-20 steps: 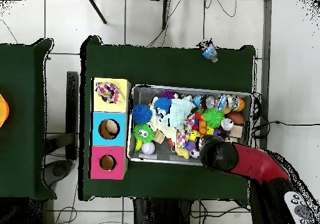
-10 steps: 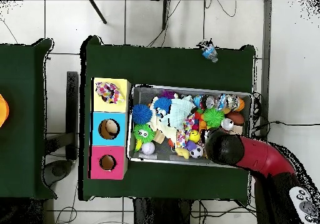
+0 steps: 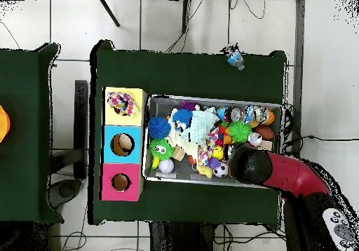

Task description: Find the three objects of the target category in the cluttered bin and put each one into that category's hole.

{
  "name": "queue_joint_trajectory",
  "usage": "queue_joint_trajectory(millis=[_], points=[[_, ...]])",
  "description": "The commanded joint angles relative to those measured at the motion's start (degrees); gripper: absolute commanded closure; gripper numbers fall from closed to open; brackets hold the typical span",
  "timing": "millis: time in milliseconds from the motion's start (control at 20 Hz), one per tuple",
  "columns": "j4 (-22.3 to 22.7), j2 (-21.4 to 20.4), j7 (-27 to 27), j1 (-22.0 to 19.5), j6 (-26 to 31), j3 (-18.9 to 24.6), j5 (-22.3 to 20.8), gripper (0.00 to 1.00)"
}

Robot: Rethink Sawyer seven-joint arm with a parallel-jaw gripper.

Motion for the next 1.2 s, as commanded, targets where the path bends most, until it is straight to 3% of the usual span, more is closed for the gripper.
queue_joint_trajectory(millis=[50, 750, 800, 1150, 1200], points=[[-0.5, 0.5, 6.2, 0.1, 2.9, 2.1, 2.0, 1.0], [-1.5, 1.0, 6.0, 0.0, 3.4, 2.4, 2.5, 1.0], [-1.4, 1.1, 6.5, 0.3, 3.2, 2.2, 2.7, 0.0], [-2.6, 1.3, 6.2, 0.9, 4.3, 2.0, 2.8, 0.0], [-1.3, -0.3, 4.8, 0.4, 5.9, 2.8, 3.0, 0.0]])
